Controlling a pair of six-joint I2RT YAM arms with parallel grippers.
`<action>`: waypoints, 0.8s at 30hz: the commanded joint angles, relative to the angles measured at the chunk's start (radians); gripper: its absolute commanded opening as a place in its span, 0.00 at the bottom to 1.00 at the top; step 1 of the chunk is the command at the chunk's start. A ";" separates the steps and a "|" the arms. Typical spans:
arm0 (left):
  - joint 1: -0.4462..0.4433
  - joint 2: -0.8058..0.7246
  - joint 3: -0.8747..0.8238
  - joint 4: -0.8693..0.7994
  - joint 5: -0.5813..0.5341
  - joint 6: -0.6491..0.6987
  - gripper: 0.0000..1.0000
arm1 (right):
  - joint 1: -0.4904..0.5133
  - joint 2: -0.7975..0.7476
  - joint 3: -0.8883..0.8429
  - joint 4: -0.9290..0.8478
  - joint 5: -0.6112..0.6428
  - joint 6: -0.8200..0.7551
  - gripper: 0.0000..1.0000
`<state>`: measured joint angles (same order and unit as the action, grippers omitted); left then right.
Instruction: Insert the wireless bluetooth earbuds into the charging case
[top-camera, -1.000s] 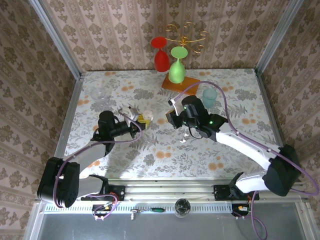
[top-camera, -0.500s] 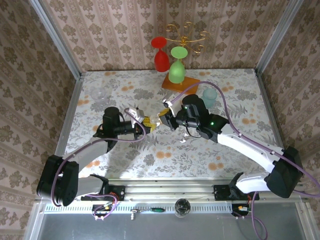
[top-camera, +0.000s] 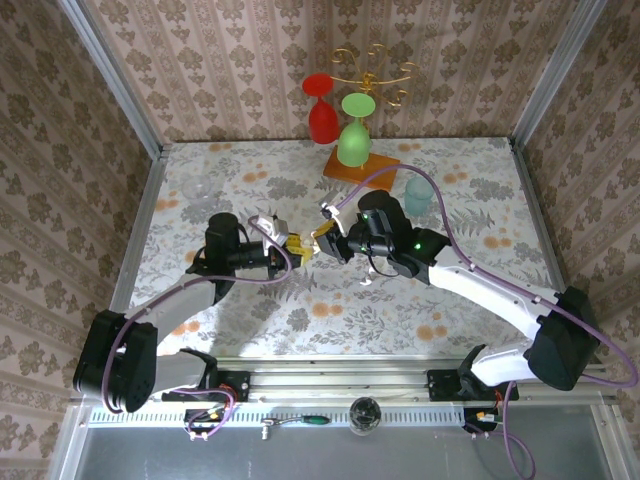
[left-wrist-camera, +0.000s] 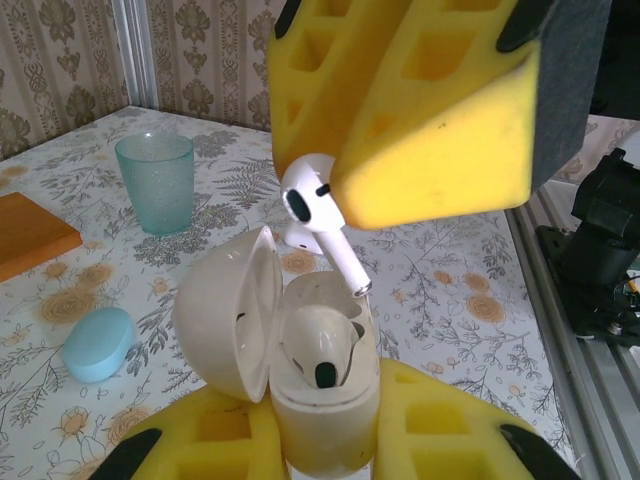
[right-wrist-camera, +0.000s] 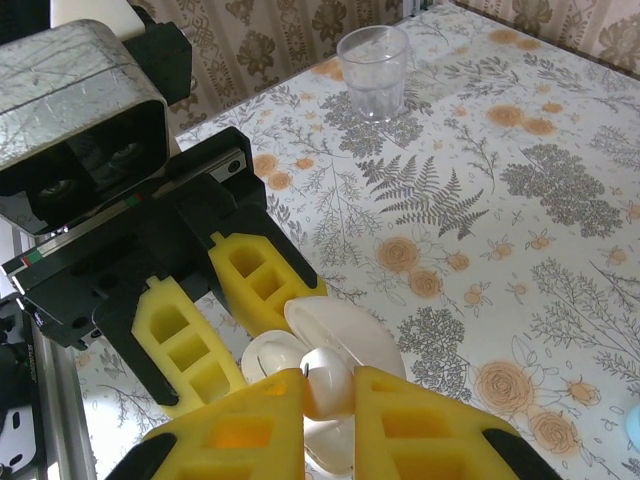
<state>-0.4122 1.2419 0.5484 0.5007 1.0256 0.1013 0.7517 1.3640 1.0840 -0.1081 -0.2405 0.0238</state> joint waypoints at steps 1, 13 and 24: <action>-0.008 -0.005 0.019 0.018 0.038 -0.005 0.00 | 0.008 0.019 0.028 0.000 0.009 -0.022 0.17; -0.007 -0.012 0.015 0.026 0.017 -0.018 0.00 | 0.009 0.021 0.025 -0.012 -0.020 -0.022 0.17; -0.006 -0.007 0.026 0.038 -0.013 -0.042 0.00 | 0.012 0.021 0.016 -0.047 -0.055 -0.048 0.19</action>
<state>-0.4141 1.2419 0.5484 0.5091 1.0214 0.0784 0.7536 1.3766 1.0840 -0.1253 -0.2600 -0.0029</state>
